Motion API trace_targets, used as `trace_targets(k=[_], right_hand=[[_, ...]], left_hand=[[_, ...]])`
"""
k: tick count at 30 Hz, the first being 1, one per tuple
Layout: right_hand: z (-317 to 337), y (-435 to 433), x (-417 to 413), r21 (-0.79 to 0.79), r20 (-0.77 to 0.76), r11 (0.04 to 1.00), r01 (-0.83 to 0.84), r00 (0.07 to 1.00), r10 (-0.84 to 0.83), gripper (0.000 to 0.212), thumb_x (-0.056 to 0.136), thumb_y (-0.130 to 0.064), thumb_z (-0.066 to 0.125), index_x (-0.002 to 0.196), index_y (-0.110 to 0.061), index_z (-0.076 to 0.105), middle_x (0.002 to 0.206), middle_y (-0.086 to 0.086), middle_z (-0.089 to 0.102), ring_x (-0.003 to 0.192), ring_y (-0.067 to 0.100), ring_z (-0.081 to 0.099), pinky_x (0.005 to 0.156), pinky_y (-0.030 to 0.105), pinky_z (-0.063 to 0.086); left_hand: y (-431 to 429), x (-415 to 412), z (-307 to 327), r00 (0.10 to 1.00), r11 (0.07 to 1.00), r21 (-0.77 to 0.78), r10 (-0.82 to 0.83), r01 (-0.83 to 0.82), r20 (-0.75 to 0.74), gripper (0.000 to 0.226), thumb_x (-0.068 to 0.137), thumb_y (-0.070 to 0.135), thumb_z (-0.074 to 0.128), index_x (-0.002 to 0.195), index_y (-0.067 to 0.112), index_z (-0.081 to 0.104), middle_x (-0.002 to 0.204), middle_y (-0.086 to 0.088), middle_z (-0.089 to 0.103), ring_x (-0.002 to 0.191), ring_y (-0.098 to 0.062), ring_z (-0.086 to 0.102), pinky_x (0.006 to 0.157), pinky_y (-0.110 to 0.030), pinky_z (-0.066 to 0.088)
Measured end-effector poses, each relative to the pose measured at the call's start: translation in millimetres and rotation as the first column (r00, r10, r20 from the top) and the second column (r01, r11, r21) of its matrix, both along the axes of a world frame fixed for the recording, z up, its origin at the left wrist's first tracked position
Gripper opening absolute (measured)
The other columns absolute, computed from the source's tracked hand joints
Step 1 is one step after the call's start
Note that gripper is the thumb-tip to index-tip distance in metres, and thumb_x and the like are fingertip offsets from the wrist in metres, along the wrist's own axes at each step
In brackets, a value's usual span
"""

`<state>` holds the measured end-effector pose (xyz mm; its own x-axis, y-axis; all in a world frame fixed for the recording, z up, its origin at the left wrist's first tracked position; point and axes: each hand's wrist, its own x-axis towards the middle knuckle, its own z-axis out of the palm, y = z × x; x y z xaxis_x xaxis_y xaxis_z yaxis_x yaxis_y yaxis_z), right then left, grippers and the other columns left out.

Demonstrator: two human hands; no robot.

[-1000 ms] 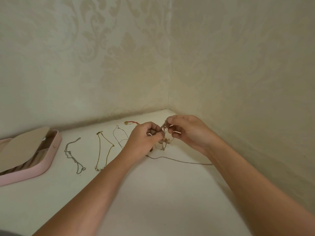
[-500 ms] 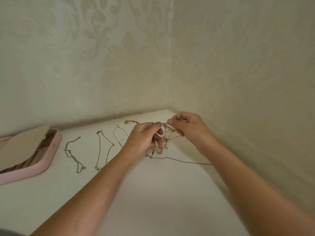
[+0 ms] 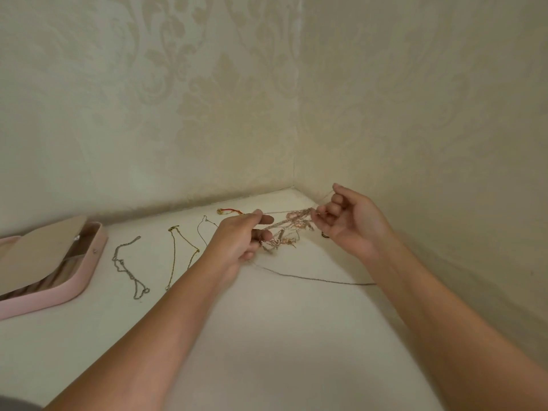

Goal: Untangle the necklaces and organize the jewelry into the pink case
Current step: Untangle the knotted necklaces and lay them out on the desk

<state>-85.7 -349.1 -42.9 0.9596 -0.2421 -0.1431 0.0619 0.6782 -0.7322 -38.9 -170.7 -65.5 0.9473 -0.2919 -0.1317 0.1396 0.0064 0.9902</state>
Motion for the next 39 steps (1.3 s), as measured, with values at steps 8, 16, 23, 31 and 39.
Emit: trace_targets(k=[8, 16, 23, 31, 39], right_hand=[[2.6, 3.2, -4.2, -0.320, 0.018, 0.944, -0.083, 0.995, 0.094, 0.036, 0.099, -0.028, 0.046, 0.070, -0.009, 0.055, 0.041, -0.003, 0.036, 0.031, 0.006, 0.023, 0.035, 0.017, 0.025], [4.4, 7.7, -12.1, -0.740, -0.030, 0.651, -0.172, 0.974, 0.223, 0.039, 0.099, -0.047, 0.038, 0.117, -0.023, 0.063, 0.056, 0.001, 0.047, 0.043, 0.009, 0.023, 0.039, 0.020, 0.018], [13.3, 7.0, -24.3, -0.848, -0.180, 0.364, -0.385, 0.855, 0.486, 0.043, 0.102, -0.038, 0.034, 0.085, -0.007, 0.057, 0.048, -0.004, 0.032, 0.042, 0.009, 0.018, 0.040, 0.021, 0.014], [25.7, -3.9, -32.4, -0.871, -0.247, 0.255, -0.420, 0.823, 0.512, 0.038, 0.097, -0.036, 0.044, 0.074, -0.010, 0.060, 0.050, -0.004, 0.027, 0.050, 0.013, 0.017, 0.046, 0.024, 0.014], [12.9, -15.0, -18.0, -0.993, -0.010, 0.119, -0.003, 0.998, -0.055, 0.019, 0.085, -0.010, 0.062, 0.073, -0.016, 0.075, 0.046, -0.006, 0.039, 0.038, 0.005, 0.033, 0.044, 0.015, 0.028]], left_hand=[[3.8, 3.7, 8.3, 0.945, 0.977, -0.067, -0.212, 0.202, -0.250, 0.084, 0.088, 0.074, 0.023, 0.089, 0.001, 0.064, 0.063, -0.013, 0.064, 0.033, -0.006, 0.020, 0.032, -0.015, 0.012], [1.9, -1.9, -0.3, 0.966, 0.950, 0.184, -0.257, 0.251, 0.008, 0.015, 0.086, 0.002, 0.062, 0.097, 0.008, 0.069, 0.101, -0.017, 0.072, 0.061, -0.013, 0.049, 0.061, -0.024, 0.038], [-9.3, -8.7, -5.3, 0.846, 0.875, 0.342, -0.446, 0.344, 0.292, 0.028, 0.079, 0.002, 0.073, 0.104, 0.002, 0.059, 0.103, -0.002, 0.065, 0.097, -0.016, 0.062, 0.083, -0.021, 0.050], [-15.0, -16.7, -3.5, 0.814, 0.870, 0.316, -0.476, 0.379, 0.333, 0.012, 0.090, 0.015, 0.065, 0.079, 0.009, 0.065, 0.097, -0.002, 0.070, 0.102, -0.011, 0.062, 0.096, -0.022, 0.041], [-5.1, -6.4, 3.4, 0.925, 0.941, 0.339, -0.139, 0.012, 0.355, 0.027, 0.085, 0.020, 0.059, 0.059, 0.016, 0.064, 0.092, 0.014, 0.064, 0.086, 0.000, 0.054, 0.079, -0.017, 0.034]])
